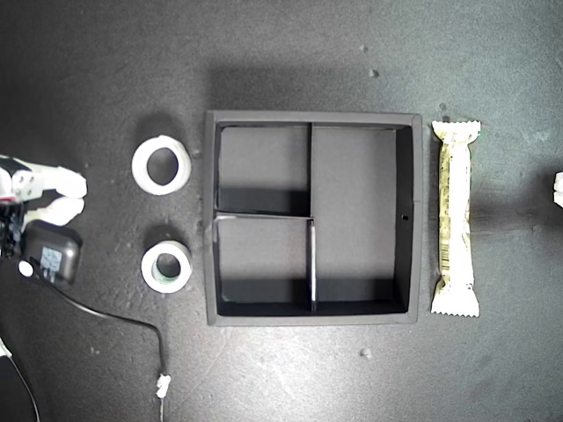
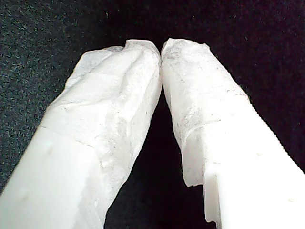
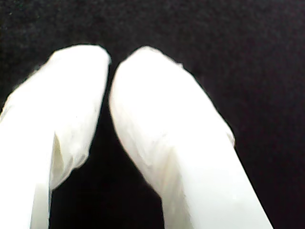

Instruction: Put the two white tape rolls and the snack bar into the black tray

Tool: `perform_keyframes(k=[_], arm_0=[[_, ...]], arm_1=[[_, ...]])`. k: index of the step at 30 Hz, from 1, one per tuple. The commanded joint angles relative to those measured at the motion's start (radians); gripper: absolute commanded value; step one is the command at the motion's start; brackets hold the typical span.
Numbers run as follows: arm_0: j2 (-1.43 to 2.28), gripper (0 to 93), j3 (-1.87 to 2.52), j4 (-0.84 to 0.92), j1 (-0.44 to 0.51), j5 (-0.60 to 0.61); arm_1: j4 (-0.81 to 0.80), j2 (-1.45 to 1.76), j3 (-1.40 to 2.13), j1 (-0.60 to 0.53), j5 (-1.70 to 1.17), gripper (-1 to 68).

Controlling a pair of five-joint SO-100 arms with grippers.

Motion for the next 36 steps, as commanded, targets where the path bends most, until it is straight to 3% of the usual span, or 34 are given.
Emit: perform_keyframes(k=[1, 16, 20, 23, 31, 36], arm_0=[[0.051, 0.2, 0.058, 0.023, 0.066, -0.206], [0.051, 0.2, 0.058, 0.037, 0.052, -0.232], [0.051, 0.1, 0.058, 0.037, 0.075, -0.382], [0.048, 0.0, 0.058, 0.017, 0.167, -0.472], [0.046, 0.0, 0.058, -0.179, 0.230, -0.229], [0.044, 0.0, 0.046, -0.327, 0.293, -0.160]], arm_1=[[-0.072, 0.006, 0.012, 0.103, -0.097, -0.2], [-0.002, 0.006, 0.012, 0.086, -0.071, -0.1], [-0.040, 0.006, 0.012, 0.083, -0.061, -0.2], [-0.140, 0.006, 0.012, 0.095, -0.064, -0.2], [-0.419, 0.006, 0.012, 0.112, -0.081, -0.3], [-0.402, 0.006, 0.012, 0.126, 0.279, -0.5]])
